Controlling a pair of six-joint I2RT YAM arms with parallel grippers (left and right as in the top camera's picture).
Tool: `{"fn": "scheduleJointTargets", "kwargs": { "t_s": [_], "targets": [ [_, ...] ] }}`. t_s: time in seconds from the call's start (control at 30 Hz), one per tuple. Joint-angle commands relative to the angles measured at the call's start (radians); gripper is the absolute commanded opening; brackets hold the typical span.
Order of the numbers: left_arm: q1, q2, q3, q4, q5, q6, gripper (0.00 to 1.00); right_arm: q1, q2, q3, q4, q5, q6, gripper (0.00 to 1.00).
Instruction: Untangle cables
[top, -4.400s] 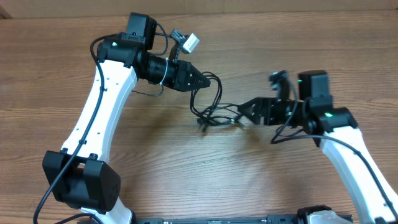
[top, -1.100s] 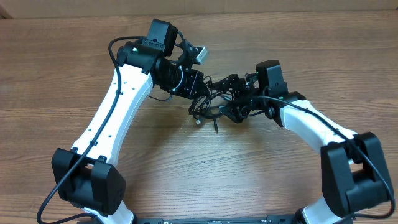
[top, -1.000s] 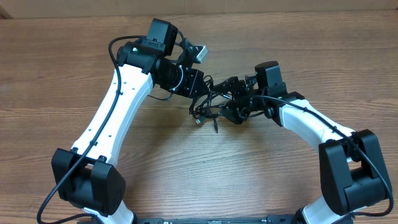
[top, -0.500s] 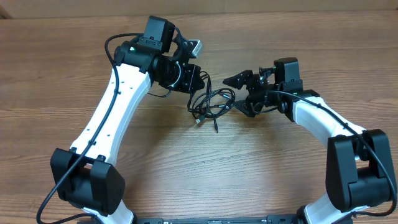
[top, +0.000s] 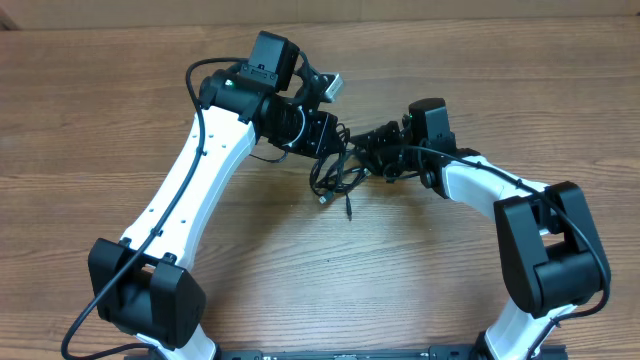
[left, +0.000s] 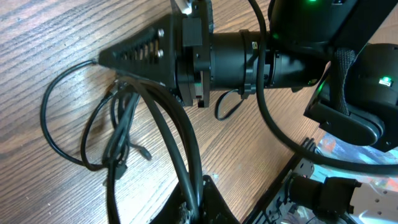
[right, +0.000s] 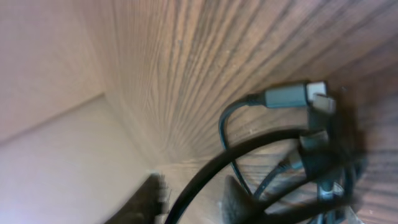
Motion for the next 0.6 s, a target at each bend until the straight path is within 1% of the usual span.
{"fn": "scheduleJointTargets", "kwargs": {
  "t_s": [0.0,0.07,0.2,0.27,0.3,0.33,0.37,0.57],
  "targets": [
    [0.014,0.009,-0.008,0.001,0.016,-0.014,0.04,-0.010,0.010,0.011,-0.090,-0.035,-0.203,0.04],
    [0.032,0.009,-0.008,0.001,0.015,-0.017,0.04,-0.032,0.003,0.011,-0.179,-0.044,-0.266,0.04],
    [0.066,0.009,-0.008,0.000,-0.020,-0.031,0.04,-0.083,-0.054,0.012,-0.287,-0.081,-0.377,0.04],
    [0.079,0.009,-0.008,-0.007,-0.095,-0.072,0.04,-0.104,-0.121,0.012,-0.338,-0.081,-0.433,0.04],
    [0.087,0.009,-0.008,-0.013,-0.155,-0.100,0.04,-0.113,-0.169,0.012,-0.368,-0.081,-0.457,0.04],
    [0.090,0.009,-0.008,-0.017,-0.179,-0.110,0.04,-0.115,-0.193,0.012,-0.383,-0.081,-0.464,0.04],
    [0.095,0.009,-0.008,-0.028,-0.246,-0.131,0.04,-0.121,-0.262,0.012,-0.417,-0.086,-0.475,0.04],
    [0.099,0.009,-0.008,-0.089,-0.554,-0.247,0.04,-0.172,-0.560,0.013,-0.476,-0.184,-0.454,0.04]
  ]
}}
